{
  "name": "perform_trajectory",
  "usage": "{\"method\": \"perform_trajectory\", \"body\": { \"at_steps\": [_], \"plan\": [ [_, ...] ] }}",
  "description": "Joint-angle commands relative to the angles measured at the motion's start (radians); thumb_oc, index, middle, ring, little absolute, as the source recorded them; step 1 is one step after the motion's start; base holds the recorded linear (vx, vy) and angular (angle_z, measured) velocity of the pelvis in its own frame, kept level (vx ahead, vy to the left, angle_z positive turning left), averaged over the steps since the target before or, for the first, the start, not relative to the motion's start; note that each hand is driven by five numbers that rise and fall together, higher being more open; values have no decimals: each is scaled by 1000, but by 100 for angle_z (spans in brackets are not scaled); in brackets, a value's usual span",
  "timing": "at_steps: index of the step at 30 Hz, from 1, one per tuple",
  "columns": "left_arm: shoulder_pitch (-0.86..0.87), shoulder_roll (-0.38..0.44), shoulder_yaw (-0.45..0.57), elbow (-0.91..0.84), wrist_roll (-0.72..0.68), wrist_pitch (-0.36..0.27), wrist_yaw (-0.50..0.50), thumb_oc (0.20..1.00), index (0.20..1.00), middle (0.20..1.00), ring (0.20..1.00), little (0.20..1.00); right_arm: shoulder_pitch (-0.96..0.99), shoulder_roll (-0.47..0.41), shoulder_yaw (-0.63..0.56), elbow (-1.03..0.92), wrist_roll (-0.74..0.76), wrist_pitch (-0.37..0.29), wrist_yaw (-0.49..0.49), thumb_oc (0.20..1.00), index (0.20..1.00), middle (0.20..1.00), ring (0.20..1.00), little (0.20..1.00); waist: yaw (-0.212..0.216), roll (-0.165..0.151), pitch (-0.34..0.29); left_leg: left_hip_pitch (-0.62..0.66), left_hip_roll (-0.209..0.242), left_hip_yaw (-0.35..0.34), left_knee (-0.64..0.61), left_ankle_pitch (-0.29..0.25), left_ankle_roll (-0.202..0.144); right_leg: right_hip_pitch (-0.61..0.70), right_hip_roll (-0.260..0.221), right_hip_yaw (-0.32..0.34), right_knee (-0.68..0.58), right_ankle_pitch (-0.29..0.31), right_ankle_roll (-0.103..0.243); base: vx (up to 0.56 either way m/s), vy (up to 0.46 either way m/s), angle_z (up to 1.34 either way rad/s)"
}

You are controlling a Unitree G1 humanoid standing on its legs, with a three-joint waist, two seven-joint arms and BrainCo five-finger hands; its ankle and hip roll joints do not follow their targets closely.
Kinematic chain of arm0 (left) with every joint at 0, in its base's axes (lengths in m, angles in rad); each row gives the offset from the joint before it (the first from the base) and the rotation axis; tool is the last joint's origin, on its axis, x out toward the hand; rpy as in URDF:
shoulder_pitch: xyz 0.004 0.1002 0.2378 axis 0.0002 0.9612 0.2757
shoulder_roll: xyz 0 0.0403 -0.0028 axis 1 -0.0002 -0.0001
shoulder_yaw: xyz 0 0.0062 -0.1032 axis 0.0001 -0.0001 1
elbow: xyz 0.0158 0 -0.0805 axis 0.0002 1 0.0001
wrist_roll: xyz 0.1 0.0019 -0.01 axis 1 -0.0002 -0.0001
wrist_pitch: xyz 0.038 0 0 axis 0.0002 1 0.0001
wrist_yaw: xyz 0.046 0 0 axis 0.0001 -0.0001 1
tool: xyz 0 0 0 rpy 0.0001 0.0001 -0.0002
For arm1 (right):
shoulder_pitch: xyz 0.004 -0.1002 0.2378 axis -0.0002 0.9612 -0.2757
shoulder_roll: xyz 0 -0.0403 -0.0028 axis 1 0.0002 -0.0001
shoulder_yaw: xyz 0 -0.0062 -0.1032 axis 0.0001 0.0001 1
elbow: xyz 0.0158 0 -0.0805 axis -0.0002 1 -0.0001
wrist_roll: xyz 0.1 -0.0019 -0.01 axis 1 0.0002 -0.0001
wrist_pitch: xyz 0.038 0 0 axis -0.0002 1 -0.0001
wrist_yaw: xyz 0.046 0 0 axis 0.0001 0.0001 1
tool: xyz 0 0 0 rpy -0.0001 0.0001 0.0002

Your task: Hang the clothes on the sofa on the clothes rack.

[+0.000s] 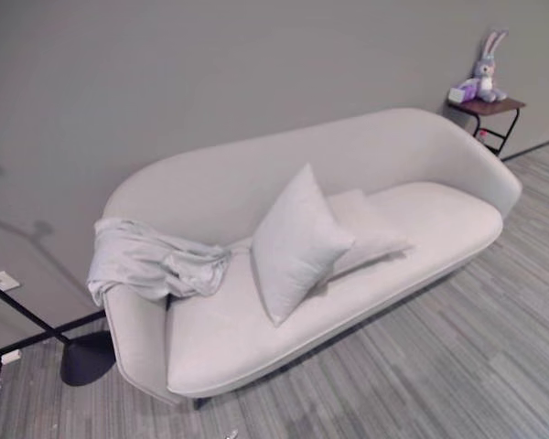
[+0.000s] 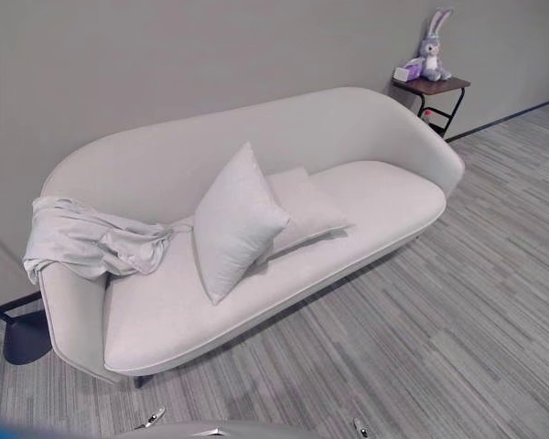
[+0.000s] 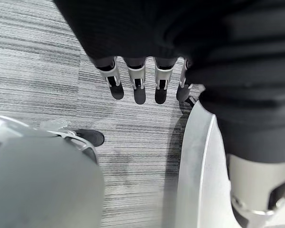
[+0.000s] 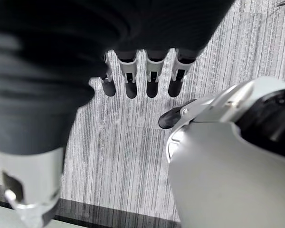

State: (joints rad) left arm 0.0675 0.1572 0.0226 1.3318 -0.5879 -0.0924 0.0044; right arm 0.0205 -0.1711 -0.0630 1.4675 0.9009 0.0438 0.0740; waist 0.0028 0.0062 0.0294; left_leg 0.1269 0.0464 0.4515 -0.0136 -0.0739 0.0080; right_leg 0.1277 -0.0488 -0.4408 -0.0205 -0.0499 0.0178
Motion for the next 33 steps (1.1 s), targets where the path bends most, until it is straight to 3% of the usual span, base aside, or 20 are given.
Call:
{"method": "perform_trajectory", "body": {
  "at_steps": [1,11,21,24,25,26,27,28,29,30,33],
  "plan": [
    [-54,-32,23,56,-71,-23,16,1000,1000,1000,1000,1000,-87,17,-31,106,2,-10,-2,1000,1000,1000,1000,1000,8,-14,7,41,25,8,-64,58,-56,28,-26,-34,-66,14,47,0,0,0],
    [-57,-37,84,55,-168,-17,17,1000,1000,1000,1000,1000,-89,12,-36,111,-4,0,-4,1000,1000,1000,1000,1000,14,-15,8,41,28,0,-64,61,-59,30,-24,-38,-66,12,45,-1,-3,2],
    [-51,-41,61,46,-148,-16,12,1000,1000,1000,1000,1000,-90,10,-18,108,-31,-1,1,1000,1000,1000,1000,1000,18,-15,15,39,29,-4,-63,66,-61,35,-24,-43,-66,9,44,0,-1,1],
    [-56,-45,38,22,-148,-22,16,1000,1000,1000,1000,1000,-97,14,-9,106,-51,-1,3,1000,1000,1000,1000,1000,23,-20,30,8,43,-4,-1,53,-69,38,-30,-49,-64,7,39,-30,-45,3],
    [-80,-49,2,-19,-155,-33,25,1000,1000,1000,1000,1000,-108,7,-3,107,-66,-4,-7,1000,1000,1000,1000,1000,30,-31,64,-74,80,20,106,59,-97,38,-46,-74,-65,4,29,-114,-53,9],
    [-82,-50,0,-21,-155,-33,26,1000,1000,1000,1000,1000,-111,7,-6,108,-67,-4,-8,1000,1000,1000,1000,1000,29,-31,63,-85,85,16,121,54,-99,35,-44,-76,-65,3,27,-159,-29,22],
    [-94,-52,-14,-41,-161,-38,33,1000,1000,1000,1000,1000,-115,0,-7,111,-78,-6,-16,1000,1000,1000,1000,1000,28,-35,74,-116,119,57,155,78,-114,34,-56,-106,-66,2,24,-60,-10,31],
    [-95,-52,-16,-43,-161,-38,35,1000,1000,1000,1000,1000,-117,0,-10,111,-79,-5,-16,1000,1000,1000,1000,1000,27,-35,73,-123,122,54,162,78,-117,31,-54,-108,-66,1,22,-89,23,63],
    [-100,-55,-32,-62,-157,-37,35,1000,1000,1000,1000,1000,-117,-7,-11,116,-84,-5,-27,1000,1000,1000,1000,1000,24,-33,76,-130,155,98,167,96,-122,29,-63,-135,-67,-2,21,17,108,76],
    [-92,-66,-77,-84,-122,-36,34,1000,1000,1000,1000,1000,-108,-20,-20,121,-109,7,-34,1000,1000,1000,1000,1000,8,-21,60,-108,231,199,126,131,-131,38,-80,-206,-66,-2,30,22,114,79],
    [-80,-72,-108,-84,-78,-36,27,1000,1000,1000,1000,1000,-97,-27,-14,110,-134,6,-32,1000,1000,1000,1000,1000,-4,-4,46,-82,259,224,70,181,-148,51,-84,-234,-65,-3,32,108,140,130]
  ]
}}
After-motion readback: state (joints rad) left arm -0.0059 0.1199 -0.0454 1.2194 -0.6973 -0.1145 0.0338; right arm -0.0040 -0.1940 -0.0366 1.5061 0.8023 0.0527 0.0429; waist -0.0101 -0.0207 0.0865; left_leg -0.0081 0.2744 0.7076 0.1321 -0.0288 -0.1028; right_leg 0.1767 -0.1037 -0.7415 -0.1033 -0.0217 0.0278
